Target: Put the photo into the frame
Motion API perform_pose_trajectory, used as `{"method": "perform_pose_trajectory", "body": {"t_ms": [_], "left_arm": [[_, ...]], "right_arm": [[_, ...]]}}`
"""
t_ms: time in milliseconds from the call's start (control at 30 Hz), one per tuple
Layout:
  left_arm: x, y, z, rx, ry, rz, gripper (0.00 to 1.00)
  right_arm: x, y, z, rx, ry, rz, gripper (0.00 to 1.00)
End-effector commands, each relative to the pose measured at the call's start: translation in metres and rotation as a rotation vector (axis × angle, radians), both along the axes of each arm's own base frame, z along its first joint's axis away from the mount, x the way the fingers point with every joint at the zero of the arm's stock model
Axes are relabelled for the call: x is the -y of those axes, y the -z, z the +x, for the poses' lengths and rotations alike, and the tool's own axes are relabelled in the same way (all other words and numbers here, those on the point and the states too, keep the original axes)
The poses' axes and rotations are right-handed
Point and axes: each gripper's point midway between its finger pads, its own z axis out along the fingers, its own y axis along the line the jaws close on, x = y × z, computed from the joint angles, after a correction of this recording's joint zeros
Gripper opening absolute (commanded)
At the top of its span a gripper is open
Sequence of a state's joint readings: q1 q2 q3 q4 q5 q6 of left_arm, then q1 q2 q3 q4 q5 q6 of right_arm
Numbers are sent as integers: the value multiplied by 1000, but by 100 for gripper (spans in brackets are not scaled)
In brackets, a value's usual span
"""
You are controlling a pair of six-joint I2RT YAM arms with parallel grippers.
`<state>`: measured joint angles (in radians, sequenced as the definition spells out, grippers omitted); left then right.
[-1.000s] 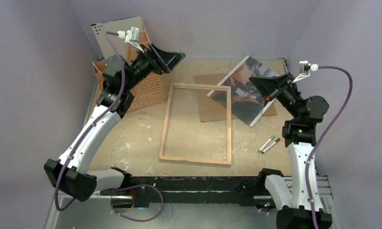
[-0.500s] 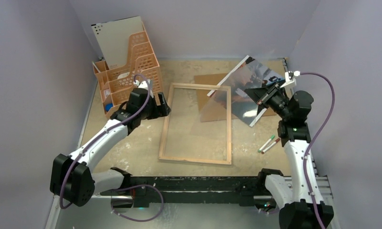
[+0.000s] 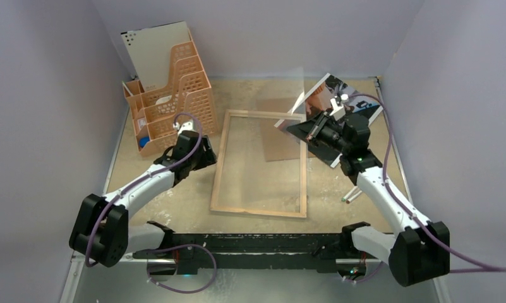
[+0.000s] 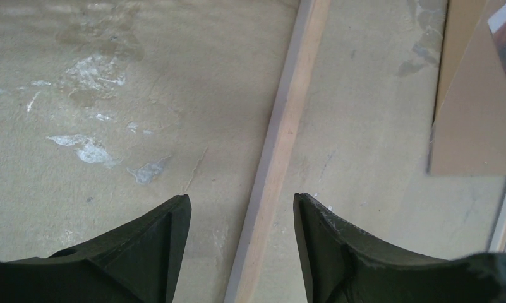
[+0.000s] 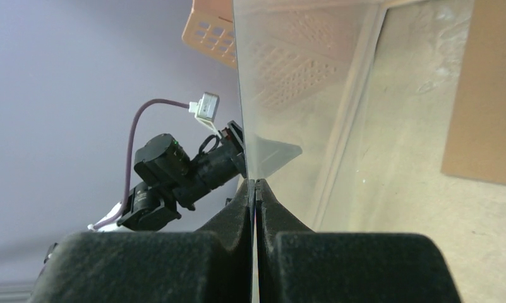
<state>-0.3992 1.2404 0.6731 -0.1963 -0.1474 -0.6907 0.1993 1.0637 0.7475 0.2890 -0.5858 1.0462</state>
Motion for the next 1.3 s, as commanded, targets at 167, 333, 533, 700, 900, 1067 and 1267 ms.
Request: {"method": "perform_pose_trajectory", "body": {"t_ms": [167, 333, 533, 700, 900, 1067, 1267], "left_arm": [[-10, 12, 12, 30, -103, -3, 58], [-10, 18, 12, 22, -110, -7, 56], [-25, 19, 9, -1, -191, 39, 54], [-34, 14, 7, 15, -230, 55, 54], [-34, 17, 5, 11, -228, 50, 54], [-15, 19, 8, 17, -149, -13, 58], [4, 27, 9, -4, -66, -67, 62]], "right_arm": [[-41, -36, 16, 42, -13, 142, 0], [-48, -39, 22, -12, 7, 193, 0], [-56, -17, 30, -111, 18, 217, 0], [-60, 19, 32, -134, -1, 186, 0], [-52, 64, 37, -176, 56, 72, 0], [-43, 100, 31, -239, 91, 5, 0], [-37, 124, 29, -264, 120, -32, 0]]}}
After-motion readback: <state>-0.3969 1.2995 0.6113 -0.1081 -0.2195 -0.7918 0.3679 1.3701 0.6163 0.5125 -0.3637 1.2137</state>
